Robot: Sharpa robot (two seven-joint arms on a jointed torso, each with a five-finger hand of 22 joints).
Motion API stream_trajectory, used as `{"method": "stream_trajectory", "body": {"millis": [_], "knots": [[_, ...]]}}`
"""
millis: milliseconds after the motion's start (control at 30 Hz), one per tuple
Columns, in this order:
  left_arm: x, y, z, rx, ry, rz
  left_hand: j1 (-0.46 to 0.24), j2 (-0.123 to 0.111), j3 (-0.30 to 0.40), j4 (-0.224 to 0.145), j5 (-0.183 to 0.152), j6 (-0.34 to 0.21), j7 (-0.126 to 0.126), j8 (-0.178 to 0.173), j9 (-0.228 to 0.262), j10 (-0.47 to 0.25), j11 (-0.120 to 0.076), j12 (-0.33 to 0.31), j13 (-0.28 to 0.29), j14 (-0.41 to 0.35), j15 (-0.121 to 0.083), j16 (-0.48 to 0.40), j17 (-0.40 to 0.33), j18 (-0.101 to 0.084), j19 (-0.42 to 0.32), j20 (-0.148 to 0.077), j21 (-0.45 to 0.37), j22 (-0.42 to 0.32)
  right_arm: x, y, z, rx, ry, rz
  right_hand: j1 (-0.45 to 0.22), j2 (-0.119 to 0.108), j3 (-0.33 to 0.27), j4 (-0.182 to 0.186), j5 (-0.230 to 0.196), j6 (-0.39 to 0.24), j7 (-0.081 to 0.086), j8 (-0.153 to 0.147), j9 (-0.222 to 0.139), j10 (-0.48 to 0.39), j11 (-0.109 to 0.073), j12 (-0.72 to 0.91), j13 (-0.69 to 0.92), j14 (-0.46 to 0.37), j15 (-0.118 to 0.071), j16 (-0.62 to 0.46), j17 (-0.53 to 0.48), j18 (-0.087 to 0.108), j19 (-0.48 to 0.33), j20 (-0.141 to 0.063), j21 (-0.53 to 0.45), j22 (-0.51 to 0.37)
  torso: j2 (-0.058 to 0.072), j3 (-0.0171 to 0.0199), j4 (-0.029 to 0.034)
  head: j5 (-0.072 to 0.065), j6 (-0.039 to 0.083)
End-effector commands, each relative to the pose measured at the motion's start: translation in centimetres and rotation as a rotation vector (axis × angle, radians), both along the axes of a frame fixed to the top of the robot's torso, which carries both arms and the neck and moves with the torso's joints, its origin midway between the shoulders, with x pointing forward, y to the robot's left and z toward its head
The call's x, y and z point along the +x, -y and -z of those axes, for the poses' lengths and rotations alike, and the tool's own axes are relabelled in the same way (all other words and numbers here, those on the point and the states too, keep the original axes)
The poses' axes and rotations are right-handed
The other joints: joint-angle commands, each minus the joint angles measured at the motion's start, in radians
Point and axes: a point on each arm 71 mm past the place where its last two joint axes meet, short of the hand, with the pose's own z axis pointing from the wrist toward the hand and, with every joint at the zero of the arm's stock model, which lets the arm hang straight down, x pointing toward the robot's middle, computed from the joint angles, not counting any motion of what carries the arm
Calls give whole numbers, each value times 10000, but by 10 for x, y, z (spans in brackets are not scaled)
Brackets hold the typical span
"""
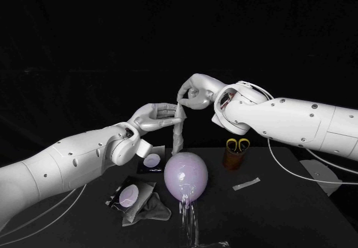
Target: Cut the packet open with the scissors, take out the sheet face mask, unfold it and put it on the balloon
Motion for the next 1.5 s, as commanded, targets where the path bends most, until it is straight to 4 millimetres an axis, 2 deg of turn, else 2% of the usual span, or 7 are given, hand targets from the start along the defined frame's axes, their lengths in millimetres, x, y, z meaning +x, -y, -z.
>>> {"method": "stream_trajectory", "body": {"millis": [33,133,233,467,800,1167,1500], "knots": [[-4,8,-2,27,181,773,219,276,-37,-101,-24,181,75,57,51,379,98,51,40,314,-30,28,62,-86,118,18,-48,-25,-2,-3,-2,83,195,-171,99,-11,54,4,26,110,-79,270,288,22,1,3,-3,891,-57,25,2129,-30,319,-29,-33,2187,-8,-2,4,-6,20],[-3,10,-1,156,129,801,317,406,-85,-177,-25,417,236,134,103,864,297,162,75,867,-53,225,203,-74,248,9,-56,-53,-2,-3,-3,87,238,-192,99,-11,54,4,26,110,-79,270,288,22,1,3,-3,891,-57,25,2129,-30,319,-29,-33,2187,-11,-7,0,1,20],[-1,10,0,405,123,686,368,539,-136,-240,-27,1132,545,432,273,1448,1007,394,113,1974,-230,638,491,-4,603,-6,18,-28,-2,-4,-3,96,273,-212,99,-11,54,4,26,110,-79,270,288,22,1,3,-3,891,-57,25,2129,-30,319,-29,-33,2187,-11,-1,9,0,20],[0,9,1,743,111,405,569,895,-8,-336,-26,2115,787,737,363,2360,795,681,98,3992,-528,1314,860,378,2550,-62,645,352,-1,-3,-3,92,306,-185,99,-11,54,4,26,110,-79,270,288,22,1,3,-3,891,-57,25,2129,-30,319,-29,-33,2187,-5,-5,12,-20,30],[0,7,2,998,100,197,1049,1096,821,-632,-18,2526,643,558,191,2808,604,638,39,5163,-833,1528,904,788,3235,-63,778,270,0,-1,-3,72,310,-116,99,-11,54,4,26,110,-79,270,288,22,1,3,-3,891,-57,25,2129,-30,319,-29,-33,2187,-7,-5,8,-20,22],[0,2,2,857,-25,87,1056,780,2669,-1099,-28,3078,566,463,42,3482,477,604,58,5809,-968,1261,760,1080,3831,-107,944,215,4,1,-1,-92,150,-79,94,-13,75,-4,25,100,-74,276,297,15,4,-28,-16,884,-57,4,2105,-21,297,-33,-74,2174,0,-2,10,-41,26],[0,4,0,272,-182,80,833,1771,2339,-1347,-27,4173,167,861,165,4778,-11,939,106,7302,-1541,1643,941,1021,4678,-900,3157,1691,7,-1,2,-12,-92,-202,-22,-7,86,98,23,-62,-10,207,287,-162,60,-583,-313,807,-16,-183,1886,41,147,-18,-359,2086,-12,-4,2,-18,8]]}}
